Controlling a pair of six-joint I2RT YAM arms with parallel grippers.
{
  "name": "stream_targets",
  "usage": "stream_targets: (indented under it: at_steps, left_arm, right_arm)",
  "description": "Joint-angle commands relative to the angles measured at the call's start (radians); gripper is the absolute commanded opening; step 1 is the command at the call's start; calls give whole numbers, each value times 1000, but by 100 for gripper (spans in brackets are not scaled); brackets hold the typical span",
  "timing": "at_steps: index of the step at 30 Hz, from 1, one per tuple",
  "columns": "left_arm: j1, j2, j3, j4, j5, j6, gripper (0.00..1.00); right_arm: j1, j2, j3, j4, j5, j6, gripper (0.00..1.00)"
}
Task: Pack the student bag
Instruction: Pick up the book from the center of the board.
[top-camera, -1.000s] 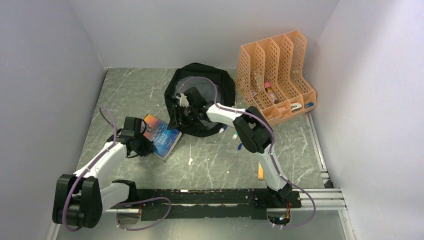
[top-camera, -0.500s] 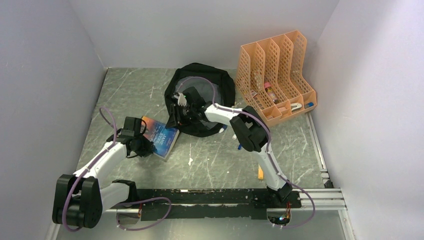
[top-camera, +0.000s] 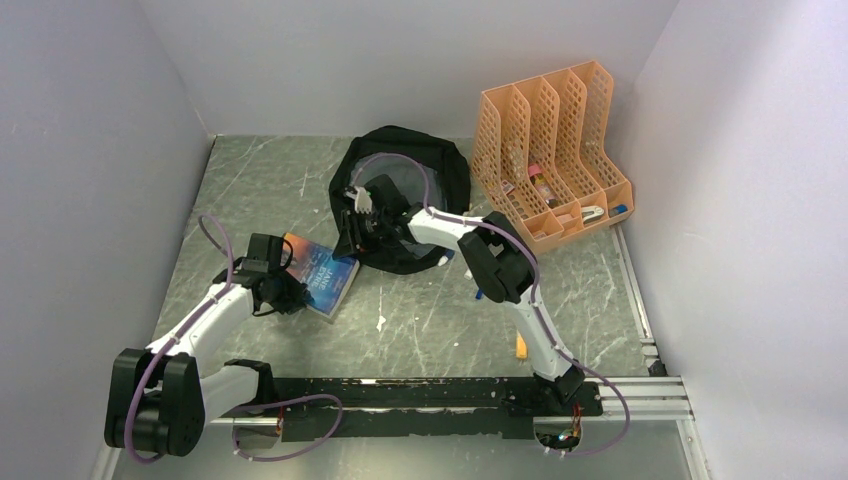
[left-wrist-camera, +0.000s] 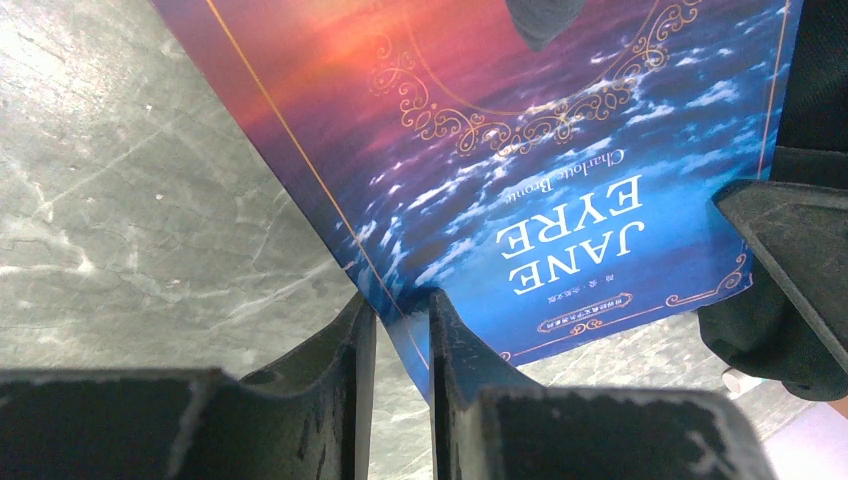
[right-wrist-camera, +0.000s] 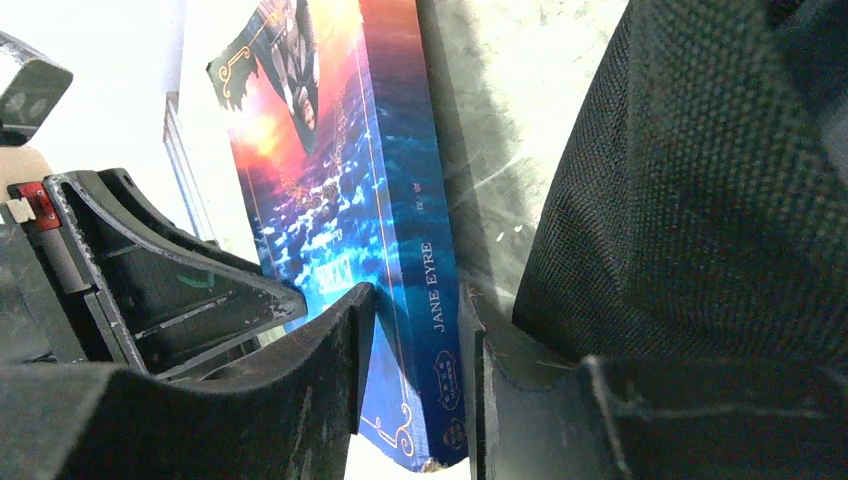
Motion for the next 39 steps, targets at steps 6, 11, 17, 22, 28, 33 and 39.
stream_targets:
  at_steps: [6, 11, 17, 22, 28, 33, 39]
  left_arm:
    - [-36, 108, -75, 2, -17, 49, 5]
    - [-35, 82, -36, -7, 12, 64, 15]
    - [-35, 22, 36, -34, -18, 79, 35]
    - [-36, 74, 29, 30, 22, 100, 30]
    - [-35, 131, -23, 120, 79, 104, 21]
    - [-36, 139, -30, 130, 78, 112, 16]
    - [-36, 139, -35, 137, 80, 109, 14]
  right_arm:
    - [159, -83, -100, -24, -339, 81, 0]
    - [136, -161, -166, 52, -285, 113, 0]
    - [117, -197, -191, 60, -267, 105, 0]
    - [118, -197, -188, 46, -286, 99, 0]
    - [119, -183, -167, -50, -273, 55, 15]
    - [132, -155, -147, -97, -271, 34, 23]
    - [149, -130, -122, -165, -244, -5, 29]
